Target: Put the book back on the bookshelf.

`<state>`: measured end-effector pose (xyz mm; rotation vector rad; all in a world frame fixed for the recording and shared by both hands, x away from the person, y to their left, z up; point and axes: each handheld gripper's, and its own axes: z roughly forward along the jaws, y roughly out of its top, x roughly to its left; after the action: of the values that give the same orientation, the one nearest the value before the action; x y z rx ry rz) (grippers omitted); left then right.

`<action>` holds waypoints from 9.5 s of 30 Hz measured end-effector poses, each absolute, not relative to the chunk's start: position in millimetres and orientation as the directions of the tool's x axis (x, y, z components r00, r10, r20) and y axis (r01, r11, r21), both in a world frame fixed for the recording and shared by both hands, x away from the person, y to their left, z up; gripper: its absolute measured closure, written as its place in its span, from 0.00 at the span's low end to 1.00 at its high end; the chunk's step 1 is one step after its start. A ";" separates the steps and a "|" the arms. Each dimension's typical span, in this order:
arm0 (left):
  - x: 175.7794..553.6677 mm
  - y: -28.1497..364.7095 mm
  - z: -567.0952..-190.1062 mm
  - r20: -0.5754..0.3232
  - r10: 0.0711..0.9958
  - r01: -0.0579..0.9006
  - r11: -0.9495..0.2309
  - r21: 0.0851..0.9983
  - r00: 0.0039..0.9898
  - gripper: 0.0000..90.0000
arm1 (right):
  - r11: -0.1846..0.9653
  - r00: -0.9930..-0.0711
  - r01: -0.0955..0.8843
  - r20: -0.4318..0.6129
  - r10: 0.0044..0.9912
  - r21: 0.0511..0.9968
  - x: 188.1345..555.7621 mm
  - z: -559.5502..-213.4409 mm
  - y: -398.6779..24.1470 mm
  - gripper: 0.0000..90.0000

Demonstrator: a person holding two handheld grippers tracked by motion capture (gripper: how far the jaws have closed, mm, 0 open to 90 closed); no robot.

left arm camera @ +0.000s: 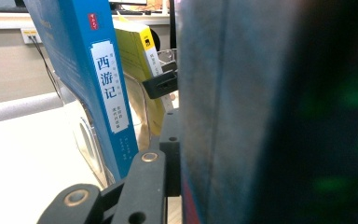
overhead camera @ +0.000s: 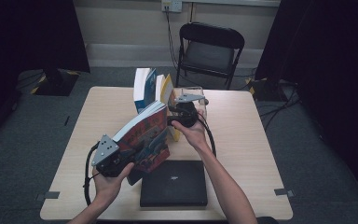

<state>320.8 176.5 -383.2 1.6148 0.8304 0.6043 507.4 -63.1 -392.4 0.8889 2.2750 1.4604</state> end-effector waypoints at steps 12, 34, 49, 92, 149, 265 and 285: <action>320.5 176.5 -383.4 -0.048 0.788 0.188 -0.087 0.978 0.614 0.83 | 0.292 -0.747 0.342 0.070 0.661 0.893 505.6 -392.7 -63.5 0.60; 325.9 172.9 -379.9 -0.071 0.808 0.225 -0.077 0.971 0.585 0.83 | 0.184 -0.669 0.359 0.115 0.735 0.915 491.0 -392.4 -112.6 0.81; 344.1 151.1 -373.6 -0.090 0.823 0.255 -0.069 0.964 0.561 0.83 | 0.133 -0.615 0.373 0.137 0.777 0.918 488.5 -394.6 -127.4 0.84; 435.5 87.7 -379.6 -0.067 0.914 0.244 -0.037 0.969 0.401 0.83 | 0.130 -0.638 0.382 0.159 0.754 0.915 492.2 -396.2 -130.0 0.79; 417.1 96.5 -364.1 -0.025 0.890 0.235 -0.092 0.968 0.455 0.77 | 0.143 -0.641 0.388 0.155 0.751 0.910 483.0 -400.6 -146.1 0.57; 524.9 74.6 -250.9 -0.124 0.917 0.865 -0.304 0.400 0.379 0.82 | 0.437 -0.655 0.498 -0.006 0.756 0.749 385.9 -499.1 -236.1 0.29; 543.5 62.0 -258.8 -0.122 0.950 0.875 -0.207 0.438 0.286 0.82 | 0.439 -0.656 0.497 -0.007 0.755 0.748 385.8 -499.1 -235.8 0.29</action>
<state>543.5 62.0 -258.8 2.1386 1.6369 0.2417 385.8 -235.8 -499.1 1.0691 2.3558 1.0557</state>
